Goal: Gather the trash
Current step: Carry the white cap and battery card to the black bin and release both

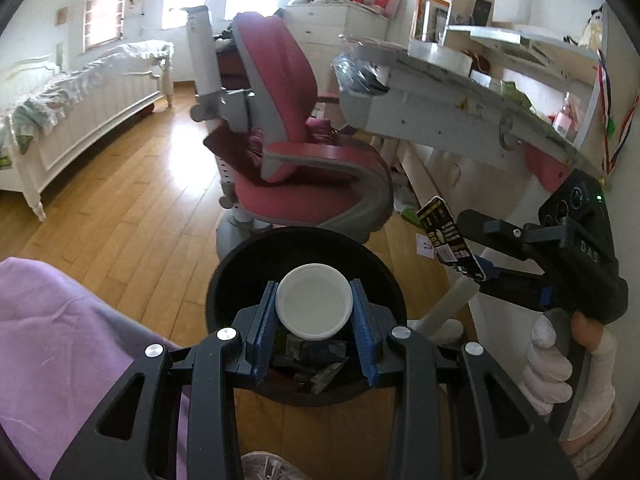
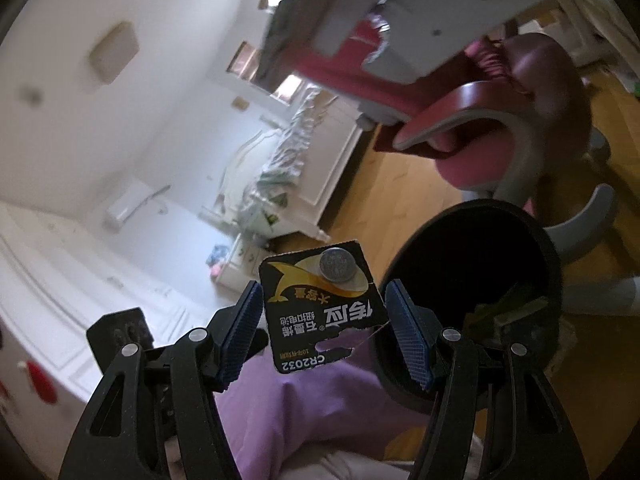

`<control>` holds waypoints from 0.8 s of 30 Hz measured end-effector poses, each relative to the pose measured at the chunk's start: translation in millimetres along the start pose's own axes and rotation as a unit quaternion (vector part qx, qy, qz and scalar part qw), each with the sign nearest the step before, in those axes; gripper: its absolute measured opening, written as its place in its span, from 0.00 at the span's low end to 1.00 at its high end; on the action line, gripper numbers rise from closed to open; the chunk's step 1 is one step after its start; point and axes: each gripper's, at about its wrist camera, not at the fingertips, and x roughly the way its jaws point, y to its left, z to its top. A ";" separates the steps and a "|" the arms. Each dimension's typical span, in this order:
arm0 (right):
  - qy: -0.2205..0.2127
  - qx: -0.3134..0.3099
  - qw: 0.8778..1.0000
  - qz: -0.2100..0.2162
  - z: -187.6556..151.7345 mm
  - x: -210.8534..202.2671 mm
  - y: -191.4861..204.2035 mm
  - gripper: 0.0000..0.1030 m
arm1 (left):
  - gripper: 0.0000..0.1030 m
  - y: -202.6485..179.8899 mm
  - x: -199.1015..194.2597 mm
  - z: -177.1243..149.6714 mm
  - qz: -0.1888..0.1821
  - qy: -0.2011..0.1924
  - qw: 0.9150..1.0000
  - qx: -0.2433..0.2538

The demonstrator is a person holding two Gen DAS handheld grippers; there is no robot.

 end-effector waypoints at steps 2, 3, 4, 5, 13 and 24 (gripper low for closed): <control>-0.001 0.008 1.000 -0.001 -3.3 -4.5 -6.3 0.62 | 0.34 -3.4 5.1 0.0 -0.001 0.004 1.000 0.002; -0.001 0.012 1.000 -0.003 -2.6 -2.4 -10.0 0.62 | 0.34 -4.3 7.9 0.0 -0.001 0.007 1.000 0.003; -0.001 0.015 1.000 -0.004 -2.2 -0.3 -12.0 0.62 | 0.34 -5.0 10.9 0.2 -0.001 0.009 1.000 0.004; 0.000 0.017 1.000 -0.005 -1.7 1.9 -14.5 0.62 | 0.34 -6.2 14.0 0.8 -0.001 0.011 1.000 0.003; -0.019 0.047 0.998 -0.034 16.1 29.0 -39.2 0.76 | 0.78 -1.5 23.2 11.1 0.017 -0.001 1.000 -0.018; 0.006 0.033 0.998 -0.052 -9.2 39.9 -27.4 0.80 | 0.95 13.2 -19.9 0.4 0.034 -0.034 0.998 -0.044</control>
